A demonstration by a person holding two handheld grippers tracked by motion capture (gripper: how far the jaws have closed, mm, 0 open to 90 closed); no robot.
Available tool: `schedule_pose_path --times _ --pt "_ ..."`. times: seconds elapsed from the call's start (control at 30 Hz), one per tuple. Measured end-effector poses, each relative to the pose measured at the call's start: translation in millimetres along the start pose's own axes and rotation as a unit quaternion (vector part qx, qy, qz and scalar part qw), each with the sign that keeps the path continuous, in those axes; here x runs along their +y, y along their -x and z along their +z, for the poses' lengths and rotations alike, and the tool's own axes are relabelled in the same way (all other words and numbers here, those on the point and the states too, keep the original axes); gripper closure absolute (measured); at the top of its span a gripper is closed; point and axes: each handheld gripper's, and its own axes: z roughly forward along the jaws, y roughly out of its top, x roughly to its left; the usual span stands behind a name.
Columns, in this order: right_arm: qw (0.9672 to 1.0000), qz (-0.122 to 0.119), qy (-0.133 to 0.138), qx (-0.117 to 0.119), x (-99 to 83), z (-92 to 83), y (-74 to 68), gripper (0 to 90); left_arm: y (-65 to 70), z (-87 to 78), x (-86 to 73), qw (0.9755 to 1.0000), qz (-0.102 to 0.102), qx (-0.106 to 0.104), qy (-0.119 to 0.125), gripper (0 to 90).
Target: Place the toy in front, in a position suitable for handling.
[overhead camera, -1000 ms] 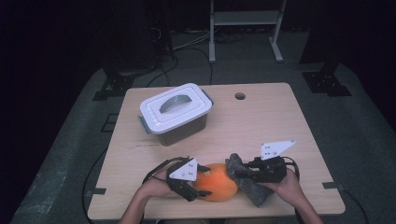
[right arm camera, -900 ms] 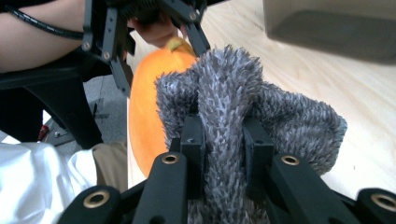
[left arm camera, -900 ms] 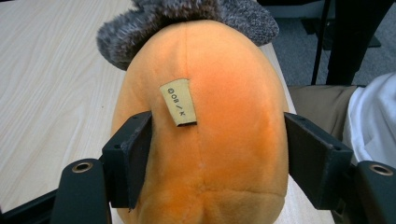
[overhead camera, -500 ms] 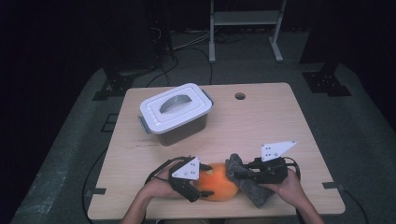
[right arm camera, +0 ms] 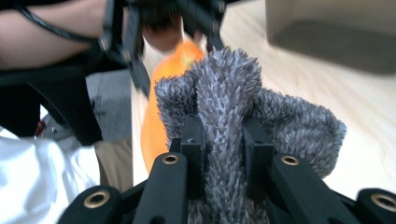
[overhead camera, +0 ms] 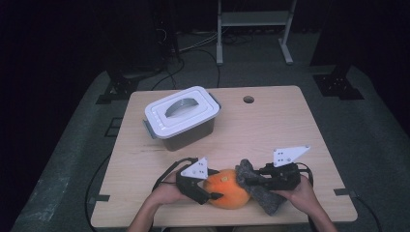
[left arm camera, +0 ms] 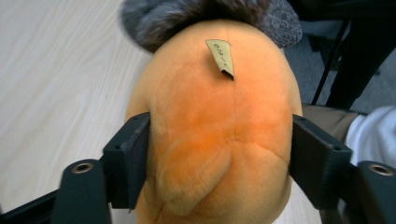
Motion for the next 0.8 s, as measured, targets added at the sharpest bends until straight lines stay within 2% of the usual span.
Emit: schedule_pose_path --times 0.07,0.17,0.2,0.37,0.4,0.43,0.47,0.5,0.53,0.6,0.7,0.77,0.8 --pt "0.9999 -0.012 -0.002 0.002 5.6 3.5 -4.2 73.9 3.9 1.6 3.0 0.9998 0.017 0.005 -0.006 29.7" --pt "0.9998 -0.016 -0.01 0.001 5.0 6.7 -5.0 73.9 2.7 0.9 1.6 0.9999 0.013 0.006 -0.008 28.5" --pt "0.9999 -0.004 -0.01 0.005 0.3 7.1 -1.8 73.9 0.6 -0.1 -1.6 0.9999 0.008 0.004 -0.006 28.4" --pt "0.9997 0.016 -0.018 0.004 -11.2 3.2 7.0 73.9 -3.5 -3.1 -5.5 1.0 -0.004 0.003 -0.005 27.7" --pt "0.9993 0.027 -0.024 -0.003 -17.3 0.3 10.5 73.9 -7.0 -4.4 -8.9 0.9998 -0.022 0.0 0.001 27.3" --pt "0.9993 0.027 -0.024 -0.003 -17.3 0.3 10.5 73.9 -7.0 -4.4 -8.9 0.9998 -0.022 0.0 0.001 26.8" --pt "0.999 0.033 -0.028 -0.01 -21.2 -2.0 12.4 73.9 -11.8 -3.7 -11.4 0.9987 -0.051 -0.007 0.003 26.1" --pt "0.9991 0.031 -0.024 -0.013 -21.2 -3.4 12.5 74.0 -11.8 -3.7 -11.4 0.9987 -0.051 -0.007 0.003 25.8" --pt "0.9993 0.03 -0.018 -0.014 -19.7 -4.4 11.5 74.0 -13.1 -3.3 -11.4 0.9982 -0.059 -0.003 0.002 25.7" --pt "0.9996 0.022 -0.013 -0.013 -15.0 -3.7 8.8 73.9 -13.7 -4.3 -11.5 0.9984 -0.057 0.001 0.0 25.8" --pt "0.9996 0.017 -0.018 -0.014 -14.0 -0.8 7.1 73.9 -15.2 -6.1 -13.0 0.9982 -0.059 0.003 0.0 26.0" --pt "0.9994 0.024 -0.021 -0.011 -17.1 0.5 9.2 73.9 -17.5 -8.2 -15.6 0.9977 -0.067 0.005 0.005 26.7" --pt "0.9989 0.027 -0.034 -0.016 -21.1 0.7 12.0 73.9 -21.0 -10.8 -18.1 0.9969 -0.078 0.004 0.007 27.2"
